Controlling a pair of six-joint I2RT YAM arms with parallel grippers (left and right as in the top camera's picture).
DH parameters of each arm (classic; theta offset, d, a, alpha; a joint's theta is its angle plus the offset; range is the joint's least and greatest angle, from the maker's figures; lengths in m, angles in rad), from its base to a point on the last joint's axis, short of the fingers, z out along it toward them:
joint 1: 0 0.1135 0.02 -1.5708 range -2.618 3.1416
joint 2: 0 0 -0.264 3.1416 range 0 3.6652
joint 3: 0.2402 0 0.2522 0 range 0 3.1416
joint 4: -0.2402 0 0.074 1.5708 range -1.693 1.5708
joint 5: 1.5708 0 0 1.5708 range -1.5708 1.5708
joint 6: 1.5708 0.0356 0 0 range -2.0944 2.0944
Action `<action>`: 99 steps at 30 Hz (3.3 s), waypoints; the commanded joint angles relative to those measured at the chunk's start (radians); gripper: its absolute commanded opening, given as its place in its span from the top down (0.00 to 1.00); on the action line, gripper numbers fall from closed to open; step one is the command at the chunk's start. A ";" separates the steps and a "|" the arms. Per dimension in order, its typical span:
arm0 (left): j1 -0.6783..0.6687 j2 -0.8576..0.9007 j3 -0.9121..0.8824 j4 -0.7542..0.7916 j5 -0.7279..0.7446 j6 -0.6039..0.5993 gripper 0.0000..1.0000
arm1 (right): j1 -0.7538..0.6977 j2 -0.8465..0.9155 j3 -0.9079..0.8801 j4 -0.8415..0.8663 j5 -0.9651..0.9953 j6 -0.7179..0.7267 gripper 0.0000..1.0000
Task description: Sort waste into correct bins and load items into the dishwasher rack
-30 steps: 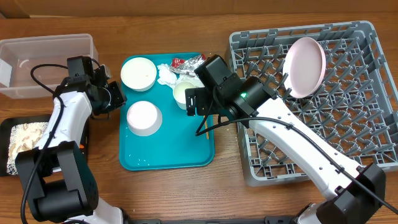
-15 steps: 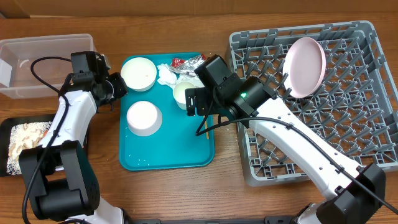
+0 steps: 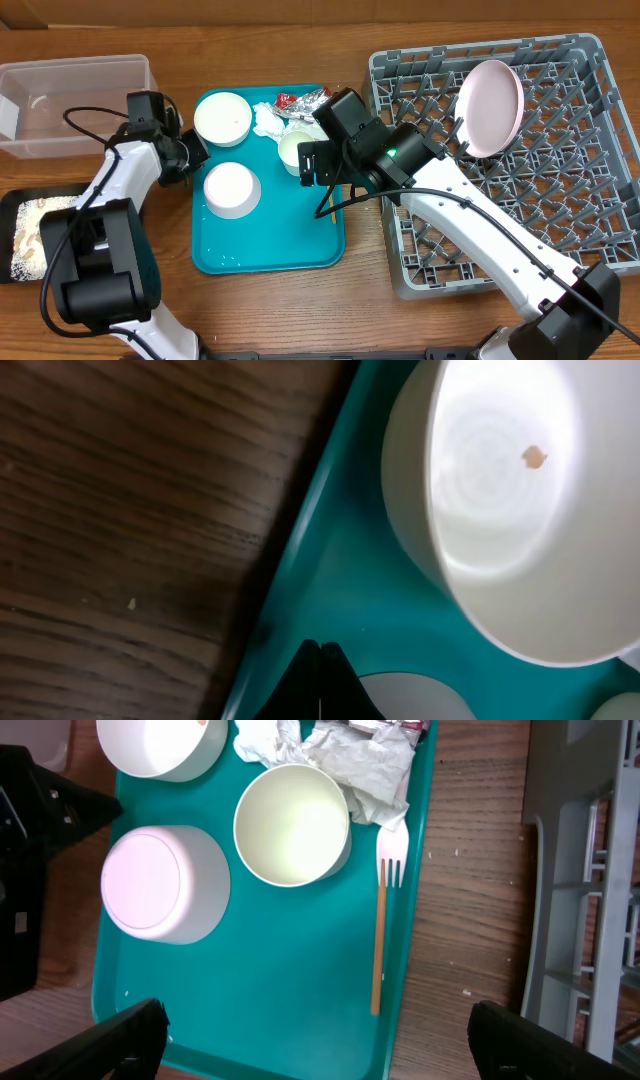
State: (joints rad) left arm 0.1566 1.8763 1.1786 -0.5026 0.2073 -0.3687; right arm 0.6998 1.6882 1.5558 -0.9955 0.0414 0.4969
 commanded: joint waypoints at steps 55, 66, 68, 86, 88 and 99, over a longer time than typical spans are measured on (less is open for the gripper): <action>-0.072 -0.245 0.007 -0.636 -0.191 -0.061 0.03 | -0.002 0.009 0.014 -0.008 -0.051 0.002 0.00; -0.070 -0.245 -0.015 -0.640 -0.185 -0.062 0.96 | 0.000 0.200 0.014 -0.051 -0.249 -0.058 0.60; -0.071 -0.245 -0.016 -0.639 -0.185 -0.062 0.96 | 0.000 0.233 0.014 -0.050 -0.268 -0.045 0.79; -0.100 -0.244 -0.145 -0.509 -0.110 -0.066 0.96 | 0.021 0.351 -0.070 0.099 -0.271 0.156 0.96; -0.117 -0.242 -0.153 -0.497 -0.110 -0.079 0.96 | 0.027 0.351 -0.090 0.122 -0.271 0.173 0.96; -0.139 -0.211 -0.208 -0.408 -0.113 -0.127 0.96 | 0.103 0.351 -0.149 0.224 -0.260 0.268 0.96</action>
State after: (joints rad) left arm 0.0208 1.6466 0.9886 -0.9218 0.0860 -0.4725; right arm 0.7734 2.0304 1.4269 -0.7826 -0.2211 0.7223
